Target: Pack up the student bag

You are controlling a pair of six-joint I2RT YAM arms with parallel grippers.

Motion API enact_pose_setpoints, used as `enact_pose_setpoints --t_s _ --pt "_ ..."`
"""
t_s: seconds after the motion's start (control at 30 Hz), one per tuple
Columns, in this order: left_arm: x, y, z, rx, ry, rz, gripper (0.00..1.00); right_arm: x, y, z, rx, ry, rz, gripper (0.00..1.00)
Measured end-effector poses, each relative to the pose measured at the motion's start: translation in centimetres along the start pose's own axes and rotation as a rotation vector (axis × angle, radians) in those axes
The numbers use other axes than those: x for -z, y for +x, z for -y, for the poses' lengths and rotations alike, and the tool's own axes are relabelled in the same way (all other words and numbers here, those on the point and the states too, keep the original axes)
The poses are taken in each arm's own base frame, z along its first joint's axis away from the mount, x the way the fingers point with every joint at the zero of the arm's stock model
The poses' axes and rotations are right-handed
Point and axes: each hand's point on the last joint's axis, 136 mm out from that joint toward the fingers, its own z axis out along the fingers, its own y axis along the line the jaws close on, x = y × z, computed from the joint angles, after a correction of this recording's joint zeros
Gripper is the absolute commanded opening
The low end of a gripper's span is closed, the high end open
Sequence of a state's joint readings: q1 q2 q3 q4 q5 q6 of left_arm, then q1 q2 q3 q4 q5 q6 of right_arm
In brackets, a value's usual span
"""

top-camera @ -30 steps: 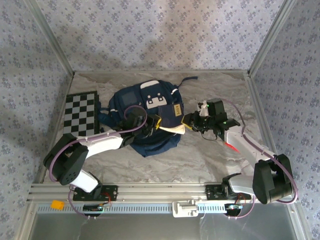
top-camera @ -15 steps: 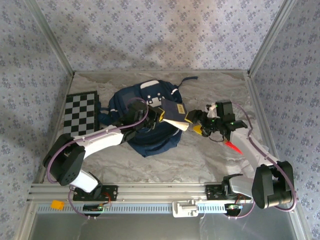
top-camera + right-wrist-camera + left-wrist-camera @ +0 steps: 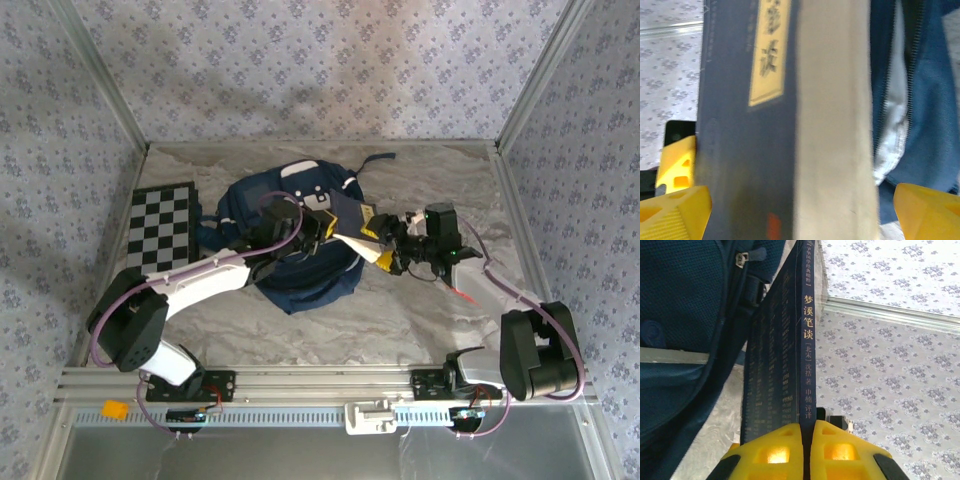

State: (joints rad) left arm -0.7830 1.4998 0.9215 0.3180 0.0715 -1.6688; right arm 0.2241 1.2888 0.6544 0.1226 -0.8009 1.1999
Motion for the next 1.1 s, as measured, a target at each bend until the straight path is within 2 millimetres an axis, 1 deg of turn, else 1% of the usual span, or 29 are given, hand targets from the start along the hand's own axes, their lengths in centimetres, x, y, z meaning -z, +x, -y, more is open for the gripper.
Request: enact_pose_setpoints --t_s 0.1,0.27,0.37,0.43,0.57,0.67,0.77,0.87,0.97,1.1 --pt "0.0 0.4 0.8 -0.002 0.03 0.007 0.0 0.0 -0.3 -0.6 -0.022 -0.038 0.013 0.96" --pt "-0.1 0.9 2.1 -0.006 0.072 0.011 0.0 -0.2 -0.2 0.0 -0.081 -0.056 0.016 0.97" --pt "-0.1 0.9 2.8 -0.007 0.089 0.02 0.0 -0.4 -0.5 -0.3 -0.107 -0.081 0.021 0.96" --pt "-0.1 0.9 2.9 -0.008 0.091 0.021 0.0 -0.4 -0.8 -0.8 -0.117 -0.107 0.027 0.93" --pt "-0.1 1.0 2.8 -0.012 0.089 0.022 0.0 0.0 -1.4 -2.2 -0.13 -0.167 0.045 0.85" --pt "-0.1 0.8 2.3 -0.021 0.08 0.035 0.0 0.5 -2.0 -3.0 -0.139 -0.2 0.062 0.75" --pt "0.1 0.4 0.9 -0.036 0.041 0.054 0.0 1.1 -2.5 -3.4 -0.148 -0.219 0.081 0.65" --pt "0.3 0.1 -0.4 -0.051 0.0 0.066 0.0 1.7 -2.6 -4.0 -0.131 -0.235 0.093 0.54" --pt "0.7 -0.1 -1.0 -0.065 -0.019 0.077 0.0 1.9 -2.5 -4.1 -0.119 -0.236 0.096 0.4" --pt "1.0 -0.3 -1.1 -0.089 -0.027 0.088 0.0 1.8 -2.5 -3.7 -0.123 -0.22 0.094 0.2"
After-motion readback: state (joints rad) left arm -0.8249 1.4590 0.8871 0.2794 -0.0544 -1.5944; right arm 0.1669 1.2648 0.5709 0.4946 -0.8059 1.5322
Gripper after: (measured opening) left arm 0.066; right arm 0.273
